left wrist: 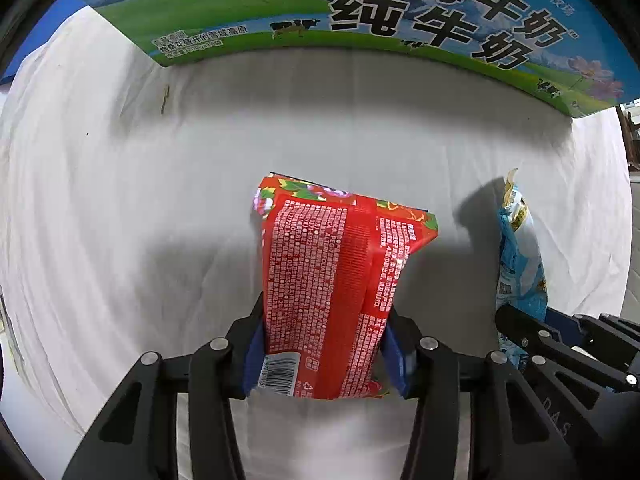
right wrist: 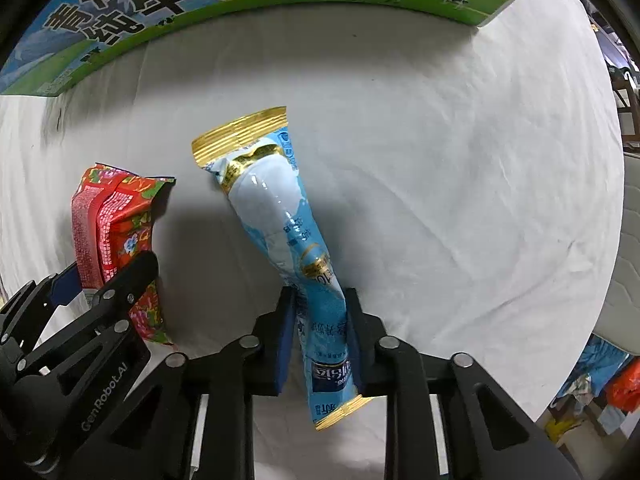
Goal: Organize soft objects
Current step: 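Carry both items into the box and open both tools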
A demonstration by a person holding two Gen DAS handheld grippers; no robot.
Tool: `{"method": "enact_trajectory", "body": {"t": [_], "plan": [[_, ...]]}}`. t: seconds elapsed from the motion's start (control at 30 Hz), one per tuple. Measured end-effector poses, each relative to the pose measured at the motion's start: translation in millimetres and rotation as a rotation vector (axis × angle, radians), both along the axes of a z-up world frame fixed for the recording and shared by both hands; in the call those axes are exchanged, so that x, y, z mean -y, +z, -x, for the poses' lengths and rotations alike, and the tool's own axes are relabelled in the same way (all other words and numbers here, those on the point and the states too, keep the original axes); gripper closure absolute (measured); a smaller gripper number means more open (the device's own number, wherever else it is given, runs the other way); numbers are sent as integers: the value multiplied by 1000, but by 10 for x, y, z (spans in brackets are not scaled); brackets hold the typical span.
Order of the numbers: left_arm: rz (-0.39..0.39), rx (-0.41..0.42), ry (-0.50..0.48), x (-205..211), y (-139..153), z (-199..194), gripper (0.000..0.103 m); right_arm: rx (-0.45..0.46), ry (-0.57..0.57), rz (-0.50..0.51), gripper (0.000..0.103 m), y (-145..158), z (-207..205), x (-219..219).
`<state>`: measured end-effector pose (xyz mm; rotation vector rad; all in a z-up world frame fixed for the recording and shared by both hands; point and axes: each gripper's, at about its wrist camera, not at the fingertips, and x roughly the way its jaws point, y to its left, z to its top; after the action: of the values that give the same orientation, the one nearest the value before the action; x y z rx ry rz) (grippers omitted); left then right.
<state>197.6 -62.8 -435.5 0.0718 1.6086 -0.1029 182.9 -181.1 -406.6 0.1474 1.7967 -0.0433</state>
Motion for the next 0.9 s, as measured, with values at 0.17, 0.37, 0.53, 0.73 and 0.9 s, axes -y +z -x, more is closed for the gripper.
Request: {"method": "enact_trajectory", "body": {"t": [0.17,0.37,0.53,0.73,0.9], "plan": [[7,27,-1,-125,296,23,58,17,6,-19,89,65,75,-14],[47,75,19,-186,592,103,58,59,-19,-83,90,316,156,176],[93,115,38,-252,914,166,58,100,-45,-136,91,640,158,329],[198,158,66,-291,1484,53,58,197,-79,-237,91,1305,-45,459],[247,233,61,-261,2080,-327,58,294,-68,-297,91,1883,-389,465]]}}
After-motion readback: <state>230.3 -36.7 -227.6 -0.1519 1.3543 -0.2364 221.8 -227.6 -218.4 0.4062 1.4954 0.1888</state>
